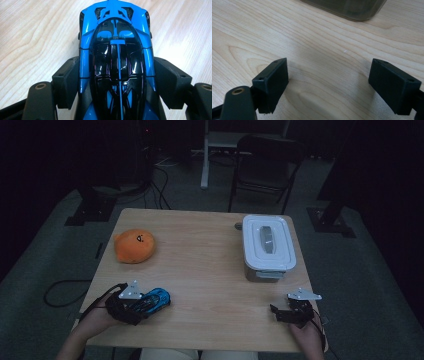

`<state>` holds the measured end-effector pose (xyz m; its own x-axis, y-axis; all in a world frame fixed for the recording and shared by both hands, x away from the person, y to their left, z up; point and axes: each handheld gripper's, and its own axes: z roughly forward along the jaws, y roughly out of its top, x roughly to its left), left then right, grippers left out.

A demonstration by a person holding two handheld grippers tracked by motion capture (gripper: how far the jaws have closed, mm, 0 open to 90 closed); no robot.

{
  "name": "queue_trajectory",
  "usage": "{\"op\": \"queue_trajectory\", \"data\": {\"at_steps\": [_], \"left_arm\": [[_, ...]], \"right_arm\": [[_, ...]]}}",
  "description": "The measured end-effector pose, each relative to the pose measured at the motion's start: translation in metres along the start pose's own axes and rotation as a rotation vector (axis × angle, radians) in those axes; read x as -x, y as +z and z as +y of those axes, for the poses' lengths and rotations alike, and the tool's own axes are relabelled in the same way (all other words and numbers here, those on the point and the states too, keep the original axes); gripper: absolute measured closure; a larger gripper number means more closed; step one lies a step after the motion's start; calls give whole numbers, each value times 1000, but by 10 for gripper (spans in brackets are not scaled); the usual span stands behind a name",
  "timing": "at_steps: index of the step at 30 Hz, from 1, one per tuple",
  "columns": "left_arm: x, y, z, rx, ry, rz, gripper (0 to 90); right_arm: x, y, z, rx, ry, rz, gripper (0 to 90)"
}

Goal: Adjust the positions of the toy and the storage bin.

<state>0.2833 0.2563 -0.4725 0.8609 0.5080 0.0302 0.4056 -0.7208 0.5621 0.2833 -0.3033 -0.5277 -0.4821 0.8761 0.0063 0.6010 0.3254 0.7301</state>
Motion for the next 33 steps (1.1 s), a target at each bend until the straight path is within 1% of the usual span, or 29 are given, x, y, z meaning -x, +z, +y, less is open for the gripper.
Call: {"op": "queue_trajectory", "data": {"at_steps": [2, 3, 4, 5, 6, 7, 8, 9, 10, 11, 12, 13, 14, 15, 16, 17, 18, 19, 20, 22, 26, 28, 31, 33], "left_arm": [[0, 1, -5, -7, -9, -2, 282], [0, 1, -5, -7, -9, -2, 282], [-1, 3, -12, -2, -32, -1, 282], [-1, 3, -15, -1, -33, -9, 282], [-1, 4, -18, 9, -32, 3, 282], [-3, 4, -22, 14, -58, -16, 282], [-3, 4, -22, 14, -58, -16, 282], [-3, 5, -25, 17, -48, -22, 282], [-3, 6, -29, 11, -52, -29, 282], [-2, 6, -31, 9, -35, -24, 282], [-2, 7, -33, 9, -38, -18, 282], [-2, 7, -34, 8, -43, -34, 282], [-2, 8, -36, 10, -34, -28, 282], [-4, 8, -37, 13, -49, -38, 282], [-4, 8, -37, 13, -49, -38, 281], [-5, 7, -39, 37, -57, -37, 282], [-7, 7, -40, 39, -63, -47, 282], [-7, 6, -41, 42, -55, -40, 282], [-8, 7, -41, 39, -62, -45, 281], [-8, 7, -42, 33, -55, -46, 281], [-5, 8, -38, -2, -37, -23, 280], [-5, 8, -37, -4, -34, -22, 279], [-5, 9, -37, -1, -50, -23, 275], [-4, 10, -36, -16, -68, -15, 262]], "right_arm": [[0, 0, 0, 0, 1, -1, 157], [0, 0, 0, 0, 1, -1, 157], [0, 0, 0, 0, 1, -1, 156], [0, 0, 0, 0, 2, -1, 157], [0, 0, 0, 0, 2, -2, 157], [0, 0, 0, 0, 2, -2, 157], [0, 0, 0, 0, 2, -2, 157], [0, 0, 0, 0, 2, -2, 157], [0, 0, 0, 0, 2, -2, 157], [0, 0, 0, 0, 2, -2, 157], [0, 0, 0, 0, 3, -2, 157], [0, 0, 0, 0, 3, -2, 157], [0, 0, 0, 1, 4, -2, 157], [0, 0, 0, 1, 3, -1, 157], [0, 0, 0, 1, 3, -1, 157], [0, 0, 0, 0, 3, -2, 157], [0, 0, 0, 0, 3, -2, 157], [0, 0, 0, 0, 3, -2, 157], [0, 0, 0, 0, 4, -2, 157], [0, 0, 0, 0, 4, -2, 157], [0, 0, 0, 0, 4, -2, 157], [0, 0, 0, 1, 4, -3, 157], [0, 0, 0, 0, 4, -3, 157], [0, 0, 0, 0, 3, -3, 157]]}}
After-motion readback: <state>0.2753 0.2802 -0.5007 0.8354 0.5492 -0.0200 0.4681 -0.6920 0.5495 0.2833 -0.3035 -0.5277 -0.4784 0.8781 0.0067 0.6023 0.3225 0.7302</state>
